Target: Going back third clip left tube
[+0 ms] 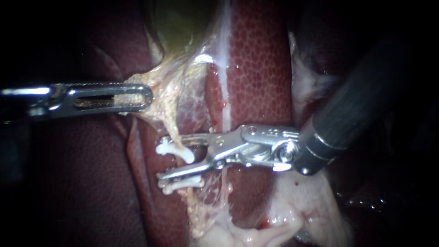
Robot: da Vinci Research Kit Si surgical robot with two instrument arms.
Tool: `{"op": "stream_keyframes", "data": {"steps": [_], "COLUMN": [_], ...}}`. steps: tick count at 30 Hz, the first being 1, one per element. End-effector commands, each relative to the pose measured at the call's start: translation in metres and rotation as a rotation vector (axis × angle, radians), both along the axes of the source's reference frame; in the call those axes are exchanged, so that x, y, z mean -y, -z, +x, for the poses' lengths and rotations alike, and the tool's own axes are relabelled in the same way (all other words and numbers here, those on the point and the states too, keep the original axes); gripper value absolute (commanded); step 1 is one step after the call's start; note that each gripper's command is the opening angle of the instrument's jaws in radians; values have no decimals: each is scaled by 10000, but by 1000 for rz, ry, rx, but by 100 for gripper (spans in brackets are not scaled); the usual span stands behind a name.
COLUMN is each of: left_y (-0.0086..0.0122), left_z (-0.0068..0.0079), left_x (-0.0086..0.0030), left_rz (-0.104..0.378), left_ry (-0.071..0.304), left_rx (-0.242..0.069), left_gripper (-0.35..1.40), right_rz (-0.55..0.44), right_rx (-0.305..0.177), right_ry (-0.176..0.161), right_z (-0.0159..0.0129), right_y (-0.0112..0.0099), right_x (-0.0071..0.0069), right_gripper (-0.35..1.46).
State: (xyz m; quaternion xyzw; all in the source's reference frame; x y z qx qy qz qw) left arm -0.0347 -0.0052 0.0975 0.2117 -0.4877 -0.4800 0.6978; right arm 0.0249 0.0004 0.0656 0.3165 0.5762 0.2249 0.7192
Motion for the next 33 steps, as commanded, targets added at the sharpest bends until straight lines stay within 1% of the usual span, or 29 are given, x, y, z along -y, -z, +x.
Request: {"op": "stream_keyframes", "data": {"steps": [1,7,10,14,22,25,27,33], "left_y": [0,0,0,0,0,0,0,0], "left_z": [0,0,0,0,0,0,0,-1], "left_x": [0,0,0,0,0,0,0,0], "left_rz": [0,0,0,0,0,0,0,0], "left_ry": [0,0,0,0,0,0,0,0], "left_rx": [0,0,0,0,0,0,0,0], "left_gripper": [-35,-35,-35,-35,-35,-35,-35,-35], "right_rz": [1,5,5,3,-3,1,1,4], "right_rx": [-1,-9,-10,-9,-35,-35,-35,-31], "right_ry": [2,3,4,1,28,29,29,23], "right_z": [-2,-13,-13,-5,20,25,24,18], "right_y": [0,7,10,14,26,28,27,18], "right_x": [0,-2,-1,2,17,21,21,12], "right_gripper": [60,60,60,60,60,60,60,60]}}
